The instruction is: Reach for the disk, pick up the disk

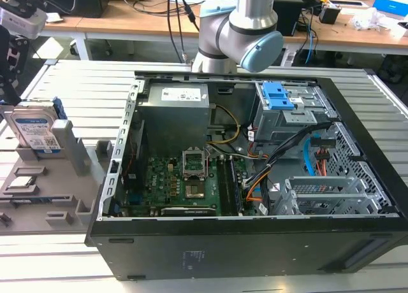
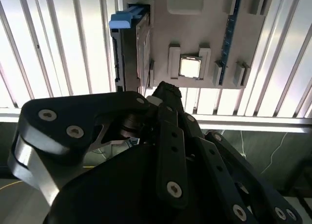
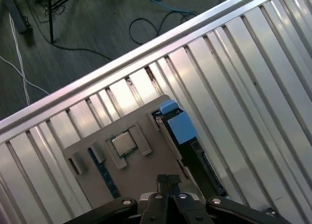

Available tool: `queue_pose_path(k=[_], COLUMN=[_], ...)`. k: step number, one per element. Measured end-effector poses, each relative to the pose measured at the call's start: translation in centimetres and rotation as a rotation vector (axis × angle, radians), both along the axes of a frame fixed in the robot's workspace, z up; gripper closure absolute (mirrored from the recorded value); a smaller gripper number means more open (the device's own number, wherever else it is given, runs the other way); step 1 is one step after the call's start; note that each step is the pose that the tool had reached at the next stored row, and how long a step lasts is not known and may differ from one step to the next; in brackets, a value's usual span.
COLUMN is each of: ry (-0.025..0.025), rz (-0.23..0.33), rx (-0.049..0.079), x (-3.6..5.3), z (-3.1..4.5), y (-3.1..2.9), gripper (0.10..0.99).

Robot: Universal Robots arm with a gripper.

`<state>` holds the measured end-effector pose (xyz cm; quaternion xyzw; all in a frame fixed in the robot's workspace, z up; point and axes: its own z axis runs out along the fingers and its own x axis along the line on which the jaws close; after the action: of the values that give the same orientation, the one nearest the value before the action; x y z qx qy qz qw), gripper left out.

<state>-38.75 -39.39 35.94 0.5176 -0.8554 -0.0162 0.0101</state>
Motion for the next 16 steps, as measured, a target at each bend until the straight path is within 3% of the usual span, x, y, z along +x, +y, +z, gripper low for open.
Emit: queue_pose_path(k=[16], ry=[0.0], rz=[0.26], rx=[0.0], x=[0.0], z=[0.0], y=[0.0], gripper=[0.98])
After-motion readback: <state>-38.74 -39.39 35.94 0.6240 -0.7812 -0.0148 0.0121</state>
